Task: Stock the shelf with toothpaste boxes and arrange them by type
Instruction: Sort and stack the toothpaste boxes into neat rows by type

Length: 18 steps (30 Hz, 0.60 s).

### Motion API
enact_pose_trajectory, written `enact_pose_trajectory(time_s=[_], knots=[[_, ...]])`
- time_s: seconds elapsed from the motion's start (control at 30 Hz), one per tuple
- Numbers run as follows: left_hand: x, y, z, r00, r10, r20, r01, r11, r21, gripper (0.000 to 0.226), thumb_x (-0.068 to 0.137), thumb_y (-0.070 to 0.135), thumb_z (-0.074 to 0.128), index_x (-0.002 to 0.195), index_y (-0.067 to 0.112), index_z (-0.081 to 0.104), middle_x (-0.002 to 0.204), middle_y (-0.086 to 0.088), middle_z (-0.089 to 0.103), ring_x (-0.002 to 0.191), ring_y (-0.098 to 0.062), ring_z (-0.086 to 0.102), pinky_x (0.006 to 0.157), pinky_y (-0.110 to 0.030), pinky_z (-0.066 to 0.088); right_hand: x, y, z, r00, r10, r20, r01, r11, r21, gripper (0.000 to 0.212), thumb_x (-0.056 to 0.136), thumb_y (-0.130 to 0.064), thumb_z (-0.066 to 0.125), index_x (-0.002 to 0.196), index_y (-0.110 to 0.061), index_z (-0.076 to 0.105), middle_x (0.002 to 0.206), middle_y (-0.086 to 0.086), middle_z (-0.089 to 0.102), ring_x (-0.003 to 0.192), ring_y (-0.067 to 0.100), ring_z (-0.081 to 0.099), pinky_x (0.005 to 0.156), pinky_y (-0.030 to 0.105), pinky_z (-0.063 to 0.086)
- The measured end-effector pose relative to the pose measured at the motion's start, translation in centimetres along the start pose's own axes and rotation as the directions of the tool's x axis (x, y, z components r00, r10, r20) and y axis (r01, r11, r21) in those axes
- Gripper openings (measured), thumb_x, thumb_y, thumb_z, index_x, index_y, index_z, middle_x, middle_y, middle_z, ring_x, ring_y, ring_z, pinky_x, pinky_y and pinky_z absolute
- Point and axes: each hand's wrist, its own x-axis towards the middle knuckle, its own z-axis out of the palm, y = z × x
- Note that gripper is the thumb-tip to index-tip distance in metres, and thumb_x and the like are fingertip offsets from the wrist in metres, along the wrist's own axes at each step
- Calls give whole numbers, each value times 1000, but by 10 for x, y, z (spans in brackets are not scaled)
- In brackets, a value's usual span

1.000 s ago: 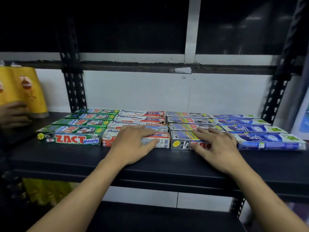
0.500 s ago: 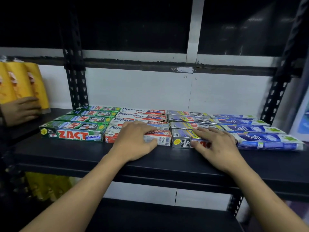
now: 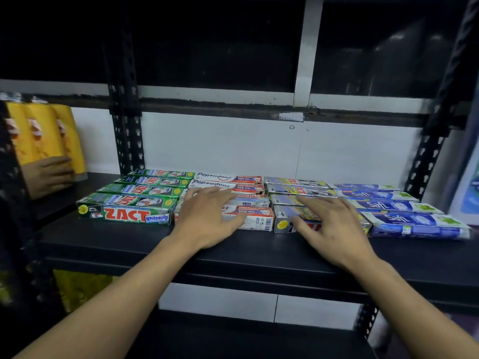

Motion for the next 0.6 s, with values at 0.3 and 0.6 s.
enact_pose_trajectory(time_s=[0.3, 0.6], knots=[[-6, -10, 4, 1000, -18, -9, 18, 997, 77, 77, 81, 80, 37, 137, 30, 53, 146, 12, 50, 135, -11, 42, 116, -35, 23, 52, -36, 22, 964, -8, 265, -13, 997, 79, 90, 83, -76, 39, 154, -39, -3, 142, -4, 53, 137, 20, 41, 117, 48, 19], [-2, -12, 9, 999, -42, 1, 42, 993, 108, 88, 77, 84, 29, 144, 29, 46, 148, 11, 48, 140, -11, 36, 117, -35, 21, 51, -50, 12, 904, -37, 425, -12, 994, 112, 94, 86, -76, 38, 156, -29, -4, 152, -10, 42, 144, 21, 31, 121, 39, 14]])
